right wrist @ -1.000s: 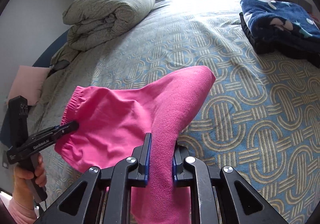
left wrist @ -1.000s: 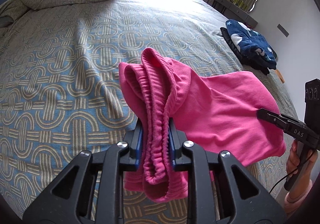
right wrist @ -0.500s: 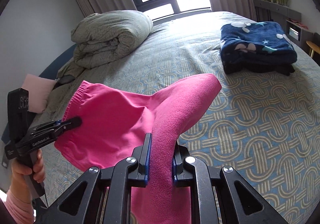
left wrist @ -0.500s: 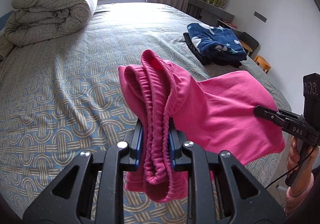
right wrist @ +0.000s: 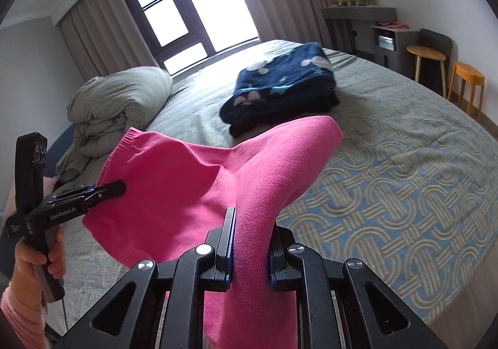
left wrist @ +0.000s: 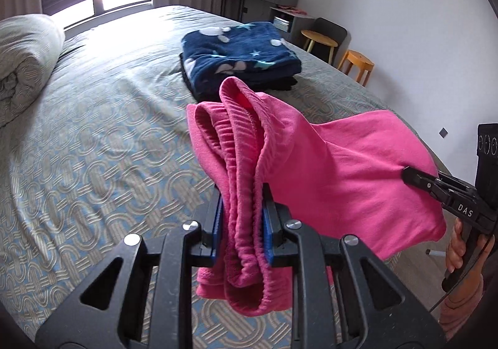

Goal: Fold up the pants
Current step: 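Lift the folded pants with the left tool and carry them beside the navy blanket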

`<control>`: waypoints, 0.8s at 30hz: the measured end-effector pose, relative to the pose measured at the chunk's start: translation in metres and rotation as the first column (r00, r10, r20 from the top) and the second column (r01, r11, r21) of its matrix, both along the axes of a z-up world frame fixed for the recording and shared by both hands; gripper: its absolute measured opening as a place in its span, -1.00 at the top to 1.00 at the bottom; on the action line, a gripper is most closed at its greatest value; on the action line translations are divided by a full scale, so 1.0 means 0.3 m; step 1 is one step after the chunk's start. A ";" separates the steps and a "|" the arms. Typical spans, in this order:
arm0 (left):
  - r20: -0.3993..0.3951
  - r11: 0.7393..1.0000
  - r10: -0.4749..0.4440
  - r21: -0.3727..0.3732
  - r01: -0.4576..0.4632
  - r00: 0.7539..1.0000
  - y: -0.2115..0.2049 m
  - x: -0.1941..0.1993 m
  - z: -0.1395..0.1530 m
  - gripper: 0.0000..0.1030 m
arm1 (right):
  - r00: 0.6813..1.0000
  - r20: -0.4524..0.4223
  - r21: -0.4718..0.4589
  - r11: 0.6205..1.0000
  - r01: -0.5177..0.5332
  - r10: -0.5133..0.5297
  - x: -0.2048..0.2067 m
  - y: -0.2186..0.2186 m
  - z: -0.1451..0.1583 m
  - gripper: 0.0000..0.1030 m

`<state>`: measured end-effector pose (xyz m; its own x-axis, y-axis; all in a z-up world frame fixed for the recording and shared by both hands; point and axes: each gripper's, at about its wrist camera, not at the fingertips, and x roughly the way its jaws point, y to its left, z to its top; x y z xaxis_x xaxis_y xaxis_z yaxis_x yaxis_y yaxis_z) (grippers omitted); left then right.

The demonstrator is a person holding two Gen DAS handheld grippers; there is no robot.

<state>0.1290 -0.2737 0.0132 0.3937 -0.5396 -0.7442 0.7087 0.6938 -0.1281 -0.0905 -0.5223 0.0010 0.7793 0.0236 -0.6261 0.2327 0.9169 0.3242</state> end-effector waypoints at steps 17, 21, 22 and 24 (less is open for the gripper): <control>0.107 0.958 -0.282 0.085 0.274 0.953 -0.771 0.007 0.074 0.55 | 0.943 0.054 -0.028 0.943 0.330 -0.329 -0.174 -0.527 0.051 0.70; 0.145 0.947 -0.318 0.098 0.306 0.937 -0.895 0.011 0.070 0.55 | 0.924 0.059 -0.052 0.923 0.382 -0.379 -0.160 -0.603 0.051 0.70; 0.149 0.945 -0.324 0.099 0.312 0.934 -0.921 0.015 0.064 0.55 | 0.919 0.060 -0.056 0.918 0.393 -0.390 -0.153 -0.622 0.051 0.70; 0.146 0.942 -0.332 0.096 0.321 0.932 -0.973 0.032 0.049 0.55 | 0.911 0.059 -0.057 0.909 0.412 -0.409 -0.148 -0.656 0.048 0.70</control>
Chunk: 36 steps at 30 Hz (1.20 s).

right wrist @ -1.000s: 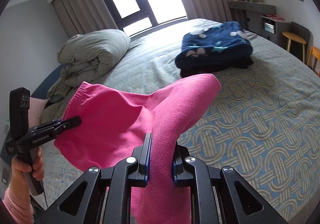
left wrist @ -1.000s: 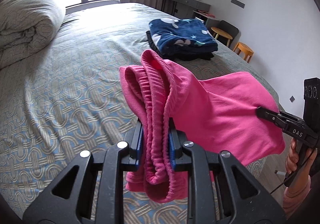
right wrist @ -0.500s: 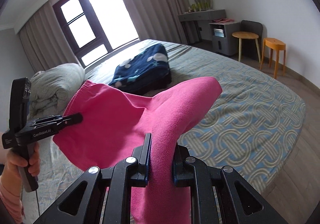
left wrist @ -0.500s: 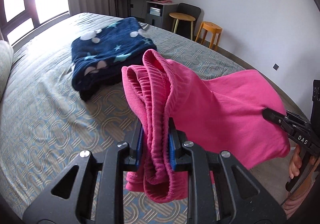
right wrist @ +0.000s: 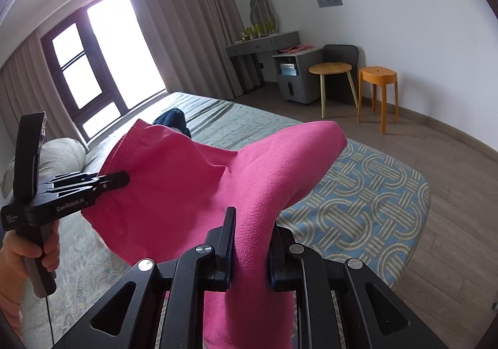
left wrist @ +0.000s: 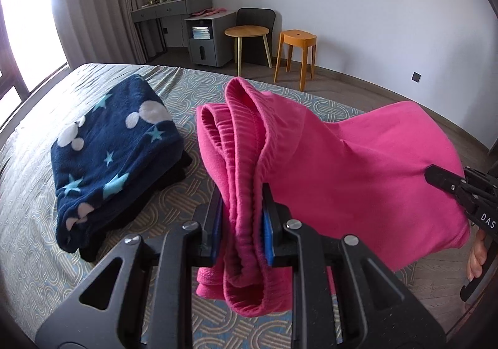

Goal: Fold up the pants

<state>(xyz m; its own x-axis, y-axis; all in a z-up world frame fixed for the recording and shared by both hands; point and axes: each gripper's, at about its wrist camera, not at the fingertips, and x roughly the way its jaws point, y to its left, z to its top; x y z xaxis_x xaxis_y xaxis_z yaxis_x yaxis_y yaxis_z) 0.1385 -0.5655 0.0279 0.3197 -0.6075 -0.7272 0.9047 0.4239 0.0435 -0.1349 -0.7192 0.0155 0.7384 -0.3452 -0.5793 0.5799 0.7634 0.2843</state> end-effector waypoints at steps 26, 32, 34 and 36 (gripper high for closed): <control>0.057 0.987 0.057 0.150 -0.065 0.997 -0.043 0.035 -0.248 0.30 | 0.943 -0.228 0.114 0.955 0.275 -0.245 -0.035 -0.147 -0.267 0.11; 0.012 0.996 0.060 0.071 -0.060 0.998 0.072 -0.037 -0.137 0.25 | 0.961 -0.185 0.049 0.975 0.216 -0.204 -0.038 -0.023 -0.148 0.11; 0.016 0.997 0.058 0.039 -0.059 0.998 0.111 -0.059 -0.101 0.15 | 0.967 -0.165 0.025 0.980 0.200 -0.193 -0.038 0.025 -0.104 0.11; 0.034 0.998 0.062 0.008 -0.062 0.998 0.173 -0.096 -0.054 0.01 | 0.973 -0.145 0.003 0.984 0.180 -0.178 -0.034 0.073 -0.061 0.11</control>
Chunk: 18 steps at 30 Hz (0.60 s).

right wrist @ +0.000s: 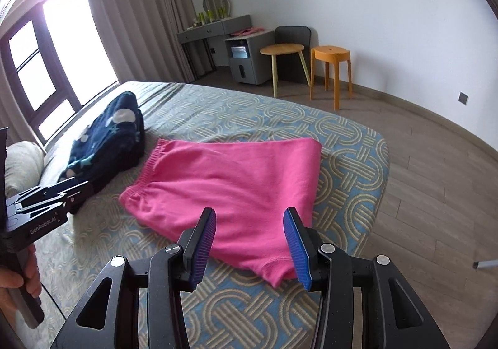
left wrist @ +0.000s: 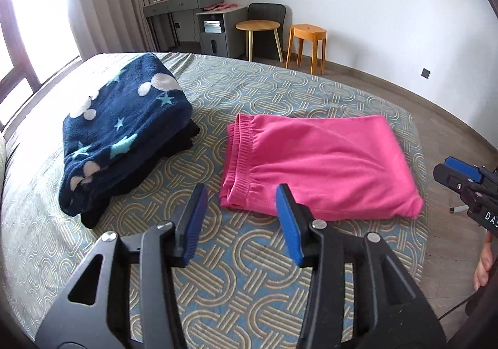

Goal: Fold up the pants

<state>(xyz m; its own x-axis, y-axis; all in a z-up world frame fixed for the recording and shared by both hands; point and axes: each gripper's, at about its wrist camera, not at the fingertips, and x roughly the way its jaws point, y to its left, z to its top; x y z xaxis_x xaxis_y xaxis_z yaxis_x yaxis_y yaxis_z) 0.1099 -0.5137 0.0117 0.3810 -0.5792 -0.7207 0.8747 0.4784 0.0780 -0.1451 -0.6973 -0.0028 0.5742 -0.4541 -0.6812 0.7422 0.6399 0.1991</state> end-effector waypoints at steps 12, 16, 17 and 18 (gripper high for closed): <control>0.102 0.987 0.070 -0.149 -0.055 0.992 0.391 -0.169 0.258 -0.30 | 0.989 0.065 -0.124 0.985 -0.122 0.131 -0.027 0.315 0.239 0.06; 0.128 0.975 0.126 -0.201 -0.099 0.984 0.533 -0.204 0.326 -0.50 | 0.981 0.079 -0.165 0.973 -0.163 0.178 -0.032 0.429 0.305 0.05; 0.134 0.969 0.144 -0.222 -0.112 0.980 0.573 -0.211 0.345 -0.56 | 0.978 0.083 -0.175 0.969 -0.173 0.190 -0.033 0.457 0.321 0.04; 0.142 0.963 0.161 -0.241 -0.124 0.977 0.611 -0.218 0.364 -0.57 | 0.976 0.085 -0.186 0.966 -0.182 0.200 -0.033 0.486 0.338 0.03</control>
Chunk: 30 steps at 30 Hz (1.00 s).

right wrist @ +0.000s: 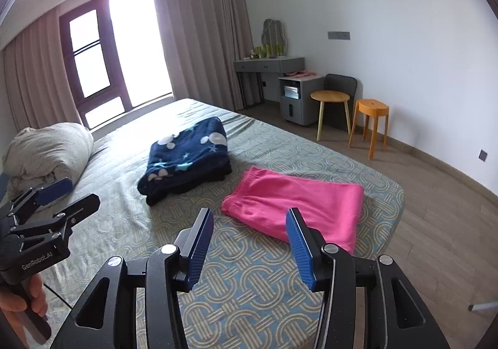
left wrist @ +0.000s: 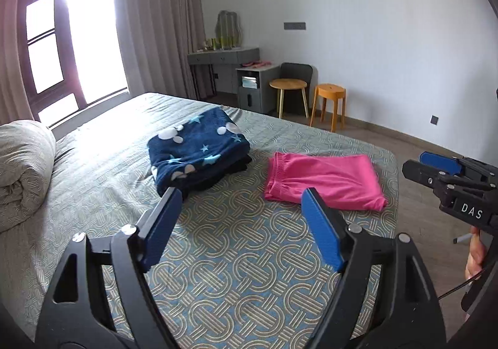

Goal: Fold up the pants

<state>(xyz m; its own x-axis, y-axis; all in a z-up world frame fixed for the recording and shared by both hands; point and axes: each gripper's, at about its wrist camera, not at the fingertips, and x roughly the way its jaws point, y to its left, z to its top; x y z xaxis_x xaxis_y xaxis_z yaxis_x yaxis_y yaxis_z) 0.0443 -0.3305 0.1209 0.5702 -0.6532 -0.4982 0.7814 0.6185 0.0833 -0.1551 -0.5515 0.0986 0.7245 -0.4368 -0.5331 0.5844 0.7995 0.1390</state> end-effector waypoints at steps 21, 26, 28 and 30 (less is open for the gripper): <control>-0.101 0.998 -0.038 -0.048 0.034 0.994 0.176 -0.175 -0.104 -0.90 | 0.995 -0.077 -0.065 0.997 0.050 -0.055 -0.177 0.270 -0.041 -0.33; -0.142 0.999 -0.034 -0.031 0.030 0.989 0.149 -0.186 -0.140 -0.90 | 0.992 -0.091 -0.038 0.996 0.081 -0.084 -0.200 0.270 -0.076 -0.33; -0.142 0.999 -0.040 -0.025 0.037 0.989 0.140 -0.195 -0.145 -0.90 | 0.992 -0.096 -0.031 0.996 0.081 -0.084 -0.204 0.268 -0.085 -0.33; -0.140 0.999 -0.043 -0.022 0.040 0.989 0.134 -0.202 -0.149 -0.90 | 0.992 -0.095 -0.024 0.997 0.080 -0.082 -0.205 0.271 -0.090 -0.33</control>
<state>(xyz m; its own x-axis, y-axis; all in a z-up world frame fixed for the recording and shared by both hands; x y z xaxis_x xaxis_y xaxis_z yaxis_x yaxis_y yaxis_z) -0.0162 -0.2903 0.0761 0.4679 -0.6850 -0.5584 0.8093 0.5860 -0.0406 -0.2167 -0.4703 0.0717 0.6326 -0.5032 -0.5887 0.6569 0.7512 0.0638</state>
